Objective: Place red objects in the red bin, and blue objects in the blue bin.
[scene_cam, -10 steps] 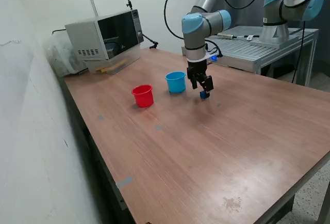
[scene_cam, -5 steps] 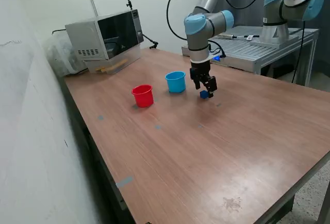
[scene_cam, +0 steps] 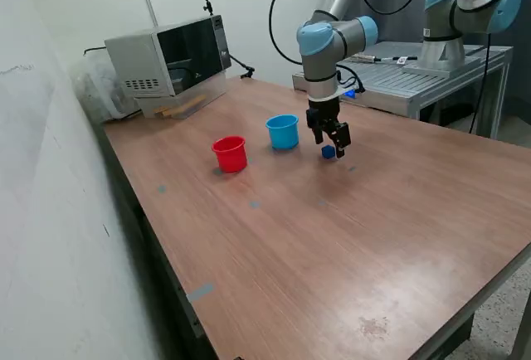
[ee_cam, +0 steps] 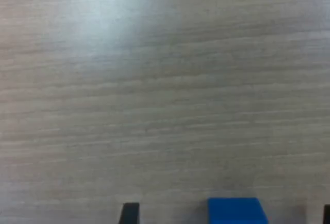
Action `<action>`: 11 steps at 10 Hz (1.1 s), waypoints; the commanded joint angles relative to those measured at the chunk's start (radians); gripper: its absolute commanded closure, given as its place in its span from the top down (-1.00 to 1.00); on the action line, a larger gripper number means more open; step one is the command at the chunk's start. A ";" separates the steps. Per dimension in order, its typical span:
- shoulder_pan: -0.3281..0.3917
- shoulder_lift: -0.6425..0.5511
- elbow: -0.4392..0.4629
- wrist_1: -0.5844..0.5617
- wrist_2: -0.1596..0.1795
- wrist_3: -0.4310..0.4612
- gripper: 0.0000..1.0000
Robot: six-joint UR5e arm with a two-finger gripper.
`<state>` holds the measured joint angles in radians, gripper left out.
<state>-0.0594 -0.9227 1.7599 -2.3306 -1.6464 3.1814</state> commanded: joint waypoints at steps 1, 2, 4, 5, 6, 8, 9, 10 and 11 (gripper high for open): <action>0.001 0.001 -0.005 0.001 -0.001 0.000 1.00; 0.001 0.001 -0.005 0.001 0.000 0.000 1.00; 0.001 0.002 -0.005 -0.001 0.000 0.000 -1.00; 0.001 0.002 -0.005 -0.001 0.000 0.000 -1.00; 0.001 0.001 -0.005 -0.001 0.000 0.000 -1.00; 0.001 0.001 -0.005 -0.001 0.000 0.000 -1.00; 0.004 0.001 -0.003 0.000 -0.001 0.000 -1.00; 0.012 -0.014 0.003 0.001 0.000 0.000 -1.00; 0.012 -0.062 0.007 0.007 0.000 -0.001 -1.00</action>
<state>-0.0538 -0.9336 1.7587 -2.3300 -1.6463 3.1813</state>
